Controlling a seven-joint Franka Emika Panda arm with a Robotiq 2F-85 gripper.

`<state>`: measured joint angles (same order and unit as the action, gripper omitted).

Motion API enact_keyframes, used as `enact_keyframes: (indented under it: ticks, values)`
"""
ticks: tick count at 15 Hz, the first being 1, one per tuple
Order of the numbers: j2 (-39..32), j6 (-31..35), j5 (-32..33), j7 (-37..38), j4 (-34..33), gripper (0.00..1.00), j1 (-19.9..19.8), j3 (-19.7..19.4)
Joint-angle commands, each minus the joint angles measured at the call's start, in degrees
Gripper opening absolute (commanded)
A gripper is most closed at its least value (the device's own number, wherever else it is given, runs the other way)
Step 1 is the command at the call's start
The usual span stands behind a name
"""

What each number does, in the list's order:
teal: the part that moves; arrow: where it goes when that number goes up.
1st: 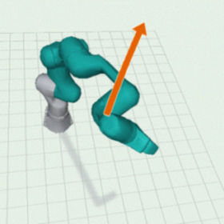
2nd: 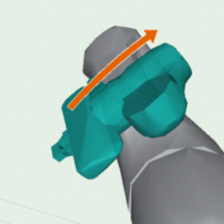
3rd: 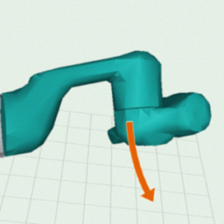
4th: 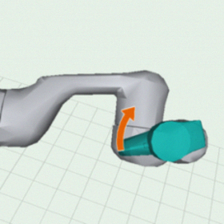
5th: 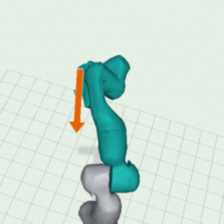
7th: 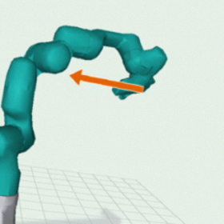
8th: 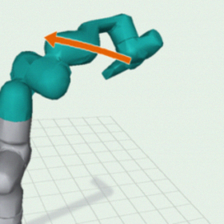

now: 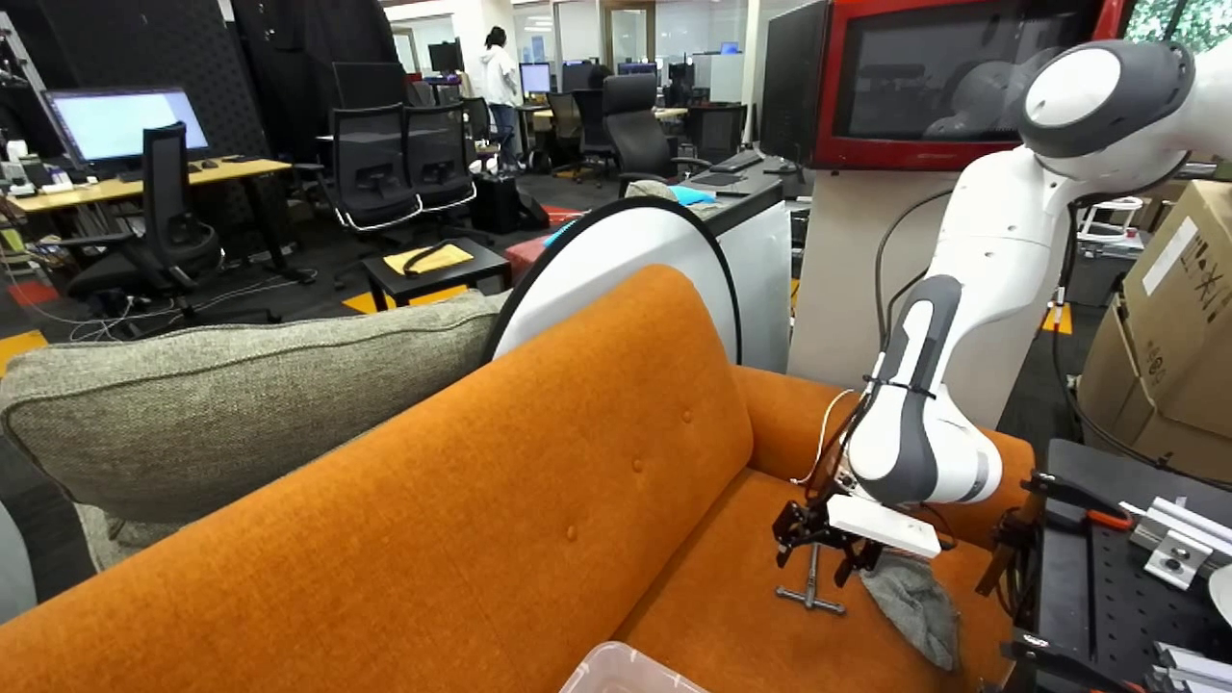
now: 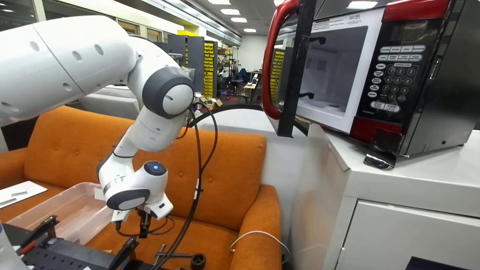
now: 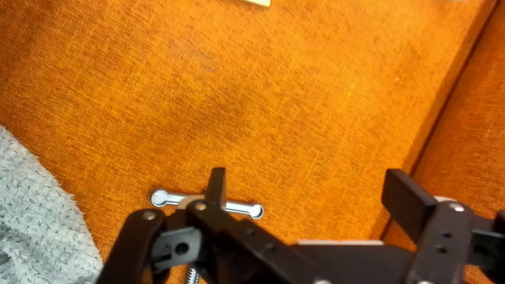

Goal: Turn the T-shaped object clockwise

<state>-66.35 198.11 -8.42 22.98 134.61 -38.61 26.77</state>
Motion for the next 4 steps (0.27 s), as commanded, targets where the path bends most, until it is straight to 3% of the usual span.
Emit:
enact_keyframes:
  ticks: [1, 4]
  values:
    - [-0.2, -0.15, 0.18, 0.25, -0.58, 1.0, 0.17, -0.14]
    - [-0.5, -0.18, 0.16, 0.23, -1.04, 1.0, 0.18, -0.19]
